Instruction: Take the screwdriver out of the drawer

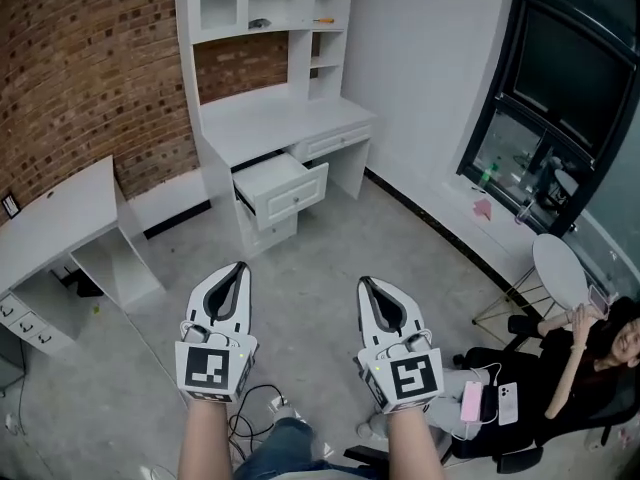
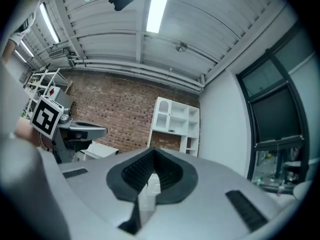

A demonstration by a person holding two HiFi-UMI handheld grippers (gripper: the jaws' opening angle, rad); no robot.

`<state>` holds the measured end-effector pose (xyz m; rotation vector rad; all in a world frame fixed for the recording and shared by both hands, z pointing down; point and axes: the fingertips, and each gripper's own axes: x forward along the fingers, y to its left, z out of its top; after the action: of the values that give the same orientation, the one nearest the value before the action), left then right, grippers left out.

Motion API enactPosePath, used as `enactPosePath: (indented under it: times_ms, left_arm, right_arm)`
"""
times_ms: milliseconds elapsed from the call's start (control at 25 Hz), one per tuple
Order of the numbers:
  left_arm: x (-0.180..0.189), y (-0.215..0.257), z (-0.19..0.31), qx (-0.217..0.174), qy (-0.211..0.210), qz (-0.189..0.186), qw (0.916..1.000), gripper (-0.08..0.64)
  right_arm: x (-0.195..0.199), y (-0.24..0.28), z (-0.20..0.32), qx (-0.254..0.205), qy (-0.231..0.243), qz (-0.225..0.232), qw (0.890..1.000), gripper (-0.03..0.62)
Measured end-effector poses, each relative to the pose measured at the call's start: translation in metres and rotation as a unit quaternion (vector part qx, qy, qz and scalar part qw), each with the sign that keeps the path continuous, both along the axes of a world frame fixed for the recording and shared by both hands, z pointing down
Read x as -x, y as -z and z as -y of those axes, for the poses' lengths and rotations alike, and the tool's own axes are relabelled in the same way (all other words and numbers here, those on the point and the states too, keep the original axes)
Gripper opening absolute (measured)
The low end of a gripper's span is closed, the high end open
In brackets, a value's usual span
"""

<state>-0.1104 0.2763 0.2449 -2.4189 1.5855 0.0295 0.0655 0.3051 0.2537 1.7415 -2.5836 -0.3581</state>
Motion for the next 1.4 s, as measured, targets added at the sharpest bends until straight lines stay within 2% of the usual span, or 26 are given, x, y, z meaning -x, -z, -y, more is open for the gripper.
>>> enactPosePath:
  times_ms: [160, 320, 480, 680, 800, 880, 1000, 1280, 1400]
  left_arm:
    - [0.016, 0.012, 0.074, -0.007, -0.025, -0.005, 0.9997, 0.014]
    - [0.029, 0.012, 0.119, -0.015, -0.038, -0.016, 0.999, 0.014]
    - [0.032, -0.002, 0.153, 0.002, -0.043, -0.025, 0.9988, 0.015]
    - [0.043, -0.007, 0.212, 0.029, -0.061, -0.066, 0.9955, 0.014]
    - [0.048, -0.019, 0.259, 0.036, -0.054, -0.06, 0.9961, 0.014]
    - [0.047, -0.029, 0.296, 0.035, -0.052, -0.056, 0.9965, 0.014]
    - [0.041, -0.043, 0.359, 0.053, -0.056, -0.065, 0.9949, 0.014]
    - [0.021, -0.055, 0.506, 0.092, -0.05, -0.06, 0.9927, 0.015]
    - [0.009, -0.06, 0.551, 0.097, -0.056, -0.053, 0.9923, 0.014]
  right_arm:
    - [0.02, 0.008, 0.067, -0.008, -0.009, 0.007, 1.0, 0.011]
    - [0.028, 0.009, 0.109, -0.012, -0.017, 0.01, 1.0, 0.011]
    - [0.031, 0.003, 0.144, 0.011, 0.0, 0.022, 1.0, 0.011]
    - [0.043, -0.008, 0.208, 0.03, 0.024, 0.026, 0.999, 0.011]
    - [0.048, -0.023, 0.258, 0.039, 0.028, 0.03, 0.998, 0.011]
    - [0.049, -0.032, 0.295, 0.038, 0.028, 0.014, 0.999, 0.011]
    - [0.044, -0.04, 0.357, 0.039, 0.027, -0.004, 0.999, 0.011]
    - [0.005, -0.047, 0.491, 0.073, 0.018, 0.046, 0.996, 0.009]
    - [-0.01, -0.053, 0.536, 0.088, 0.011, 0.045, 0.995, 0.009]
